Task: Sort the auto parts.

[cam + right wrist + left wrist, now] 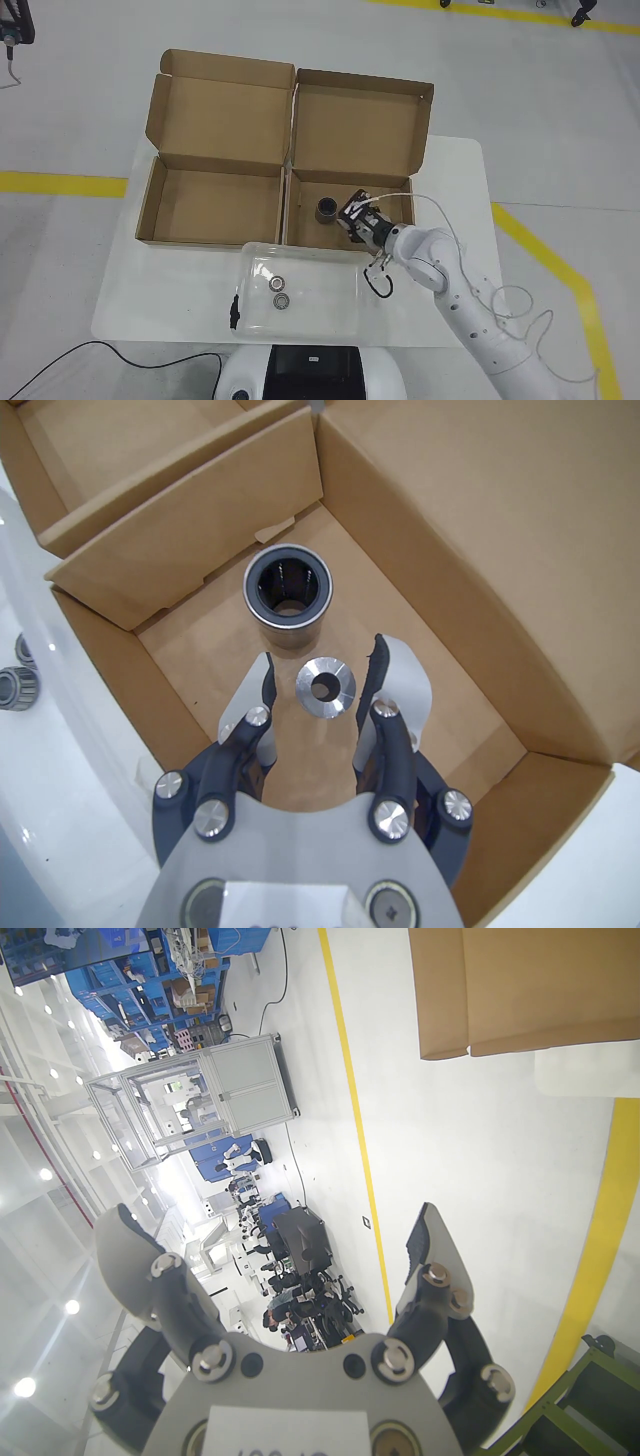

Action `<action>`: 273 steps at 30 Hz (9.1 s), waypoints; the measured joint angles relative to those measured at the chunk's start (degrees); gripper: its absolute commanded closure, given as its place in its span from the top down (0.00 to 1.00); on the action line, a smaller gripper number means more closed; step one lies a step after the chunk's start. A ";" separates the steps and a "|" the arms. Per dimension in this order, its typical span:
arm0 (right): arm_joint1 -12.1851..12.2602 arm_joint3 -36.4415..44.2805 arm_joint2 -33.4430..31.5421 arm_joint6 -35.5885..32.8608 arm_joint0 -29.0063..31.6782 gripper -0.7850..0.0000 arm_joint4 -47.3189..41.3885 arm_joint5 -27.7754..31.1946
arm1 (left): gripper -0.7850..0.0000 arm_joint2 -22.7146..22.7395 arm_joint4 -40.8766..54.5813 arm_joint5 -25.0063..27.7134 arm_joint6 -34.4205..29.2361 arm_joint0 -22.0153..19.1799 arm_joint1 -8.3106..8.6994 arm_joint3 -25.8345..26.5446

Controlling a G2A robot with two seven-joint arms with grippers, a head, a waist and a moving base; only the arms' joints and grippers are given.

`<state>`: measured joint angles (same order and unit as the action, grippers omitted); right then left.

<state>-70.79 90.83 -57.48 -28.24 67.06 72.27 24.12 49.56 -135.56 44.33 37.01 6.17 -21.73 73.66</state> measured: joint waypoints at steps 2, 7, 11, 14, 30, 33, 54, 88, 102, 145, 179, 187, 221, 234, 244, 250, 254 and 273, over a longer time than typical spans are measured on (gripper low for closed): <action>0.30 2.82 -0.67 -0.42 1.19 0.47 0.25 0.67 | 1.00 0.00 0.00 0.00 0.00 0.00 0.00 0.00; 0.88 9.28 -1.33 0.73 4.41 0.48 -0.59 3.96 | 1.00 0.00 0.00 0.00 0.00 0.00 0.00 0.00; 1.01 12.42 -0.17 1.84 6.02 0.47 -0.52 5.92 | 1.00 0.00 0.00 0.00 0.00 0.00 0.00 0.00; 0.99 14.05 1.65 2.98 6.51 0.45 0.12 8.20 | 1.00 0.00 0.00 0.00 0.00 0.00 0.00 0.00; -0.69 14.72 12.95 4.82 4.11 0.49 2.85 10.67 | 1.00 0.00 0.00 0.00 0.00 0.00 0.00 0.00; -0.70 14.69 12.99 4.86 4.06 0.49 2.84 10.66 | 1.00 0.00 0.00 0.00 0.00 0.00 0.00 0.00; -0.70 14.70 12.97 4.85 4.08 0.49 2.84 10.65 | 1.00 0.00 0.00 0.00 0.00 0.00 0.00 0.00; -4.81 3.44 23.83 -4.27 0.49 0.53 7.66 -0.54 | 1.00 0.00 0.00 0.00 0.00 0.00 0.00 0.00; -7.09 -1.18 26.52 -5.55 -1.98 0.51 8.04 -3.48 | 1.00 0.00 0.00 0.00 0.00 0.00 0.00 0.00; -3.00 5.33 15.51 36.33 9.71 0.00 16.13 3.90 | 1.00 0.00 0.00 0.00 0.00 0.00 0.00 0.00; -4.79 13.21 11.09 55.95 -6.59 0.00 13.50 5.16 | 1.00 0.00 0.00 0.00 0.00 0.00 0.00 0.00; -6.01 11.52 12.82 59.79 -7.73 0.00 14.92 -1.11 | 1.00 0.00 0.00 0.00 0.00 0.00 0.00 0.00; -9.20 2.05 14.70 28.53 -14.15 0.00 7.67 1.81 | 1.00 0.00 0.00 0.00 0.00 0.00 0.00 0.00; -15.05 -16.88 23.09 17.35 -24.59 0.00 -1.72 0.93 | 1.00 0.00 0.00 0.00 0.00 0.00 0.00 0.00; -22.14 -32.26 30.97 7.64 -33.03 0.00 -7.42 0.87 | 1.00 0.00 0.00 0.00 0.00 0.00 0.00 0.00; -25.68 -40.00 33.08 5.98 -35.36 0.00 -9.66 0.79 | 1.00 0.00 0.00 0.00 0.00 0.00 0.00 0.00; -27.53 -44.12 33.91 6.29 -36.42 0.00 -9.92 0.75 | 1.00 0.00 0.00 0.00 0.00 0.00 0.00 0.00; -33.47 -55.49 34.98 7.24 -38.94 0.47 -7.92 -1.47 | 1.00 0.00 0.00 0.00 0.00 0.00 0.00 0.00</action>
<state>-104.26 35.33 -22.50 -21.00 28.12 64.35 22.64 49.56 -135.56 44.33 37.01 6.17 -21.73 73.66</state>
